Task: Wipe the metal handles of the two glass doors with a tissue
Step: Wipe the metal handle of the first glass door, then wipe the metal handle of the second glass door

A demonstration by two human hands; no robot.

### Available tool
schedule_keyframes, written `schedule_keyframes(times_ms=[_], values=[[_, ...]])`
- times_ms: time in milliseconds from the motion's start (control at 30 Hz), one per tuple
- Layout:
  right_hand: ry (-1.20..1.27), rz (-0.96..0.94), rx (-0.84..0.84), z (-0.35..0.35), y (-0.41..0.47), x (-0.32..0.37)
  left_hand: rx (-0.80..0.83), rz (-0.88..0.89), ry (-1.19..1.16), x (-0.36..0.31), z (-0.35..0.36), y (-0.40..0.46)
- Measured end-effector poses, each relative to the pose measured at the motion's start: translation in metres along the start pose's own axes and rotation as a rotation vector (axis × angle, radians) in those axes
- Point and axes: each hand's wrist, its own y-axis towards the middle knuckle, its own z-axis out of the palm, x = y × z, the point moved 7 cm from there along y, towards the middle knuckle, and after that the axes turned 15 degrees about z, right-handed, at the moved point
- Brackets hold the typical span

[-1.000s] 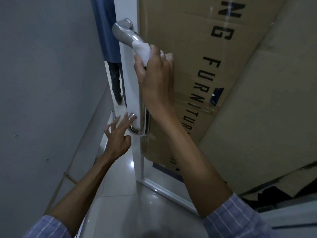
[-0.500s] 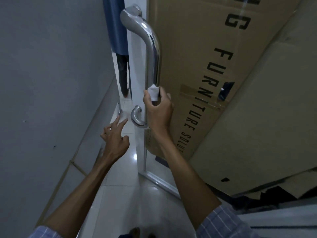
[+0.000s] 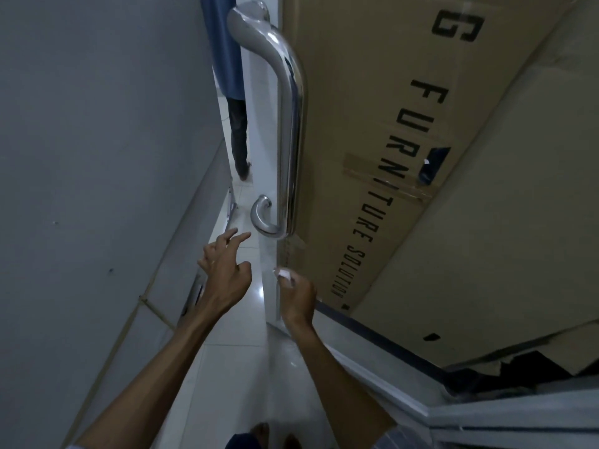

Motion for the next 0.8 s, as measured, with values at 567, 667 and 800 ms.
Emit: schedule_keyframes(times_ms=[567, 667, 800], values=[[-0.394, -0.292, 0.056, 0.018, -0.008, 0.060, 0.102, 0.046, -0.142, 0.021, 0.009, -0.002], [-0.424, -0.356, 0.058, 0.036, -0.014, 0.074, 0.061, 0.021, -0.131, 0.036, -0.005, 0.006], [-0.471, -0.410, 0.051, 0.071, -0.013, 0.092, 0.049, 0.022, -0.106, 0.067, -0.024, 0.023]])
